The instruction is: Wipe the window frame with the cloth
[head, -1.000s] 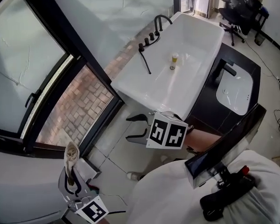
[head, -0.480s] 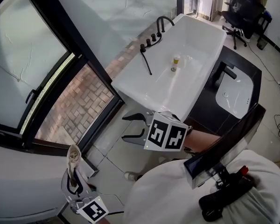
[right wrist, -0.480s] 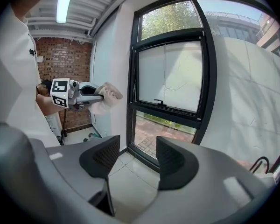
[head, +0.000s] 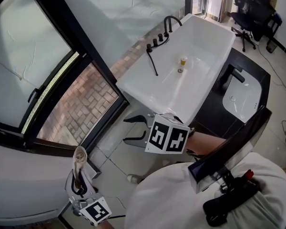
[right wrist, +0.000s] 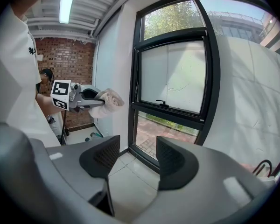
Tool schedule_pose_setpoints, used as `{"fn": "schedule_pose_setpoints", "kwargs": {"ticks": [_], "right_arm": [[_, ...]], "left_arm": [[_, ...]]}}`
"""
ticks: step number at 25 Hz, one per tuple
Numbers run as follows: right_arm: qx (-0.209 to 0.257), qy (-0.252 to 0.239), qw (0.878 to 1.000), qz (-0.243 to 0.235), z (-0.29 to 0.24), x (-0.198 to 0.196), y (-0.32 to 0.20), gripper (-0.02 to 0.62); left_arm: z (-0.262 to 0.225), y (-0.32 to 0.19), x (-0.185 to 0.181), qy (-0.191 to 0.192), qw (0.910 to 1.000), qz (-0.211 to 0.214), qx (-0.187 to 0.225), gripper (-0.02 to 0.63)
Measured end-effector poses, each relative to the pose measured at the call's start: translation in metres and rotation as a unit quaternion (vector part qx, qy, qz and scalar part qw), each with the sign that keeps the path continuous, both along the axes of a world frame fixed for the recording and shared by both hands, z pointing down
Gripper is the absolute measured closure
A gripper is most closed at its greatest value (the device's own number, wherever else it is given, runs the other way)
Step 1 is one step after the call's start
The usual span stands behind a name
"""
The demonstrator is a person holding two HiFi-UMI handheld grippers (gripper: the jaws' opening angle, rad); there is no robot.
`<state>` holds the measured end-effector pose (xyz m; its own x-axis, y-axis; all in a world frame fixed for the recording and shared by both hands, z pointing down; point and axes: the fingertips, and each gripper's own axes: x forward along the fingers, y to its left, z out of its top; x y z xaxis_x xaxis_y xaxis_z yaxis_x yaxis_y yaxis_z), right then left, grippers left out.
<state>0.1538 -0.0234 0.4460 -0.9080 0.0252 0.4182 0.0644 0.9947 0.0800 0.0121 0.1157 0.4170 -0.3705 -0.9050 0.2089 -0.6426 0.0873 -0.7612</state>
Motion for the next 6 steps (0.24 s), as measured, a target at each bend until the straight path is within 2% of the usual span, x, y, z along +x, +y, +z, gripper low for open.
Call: {"fn": "schedule_pose_setpoints", "kwargs": {"ticks": [6], "right_arm": [[0.016,0.014,1.000,0.003,0.0022,0.0045,-0.0063,0.348]], "left_arm": [[0.0123,0.0030,-0.0023,-0.005,1.0000,0.004,0.001,0.525]]}}
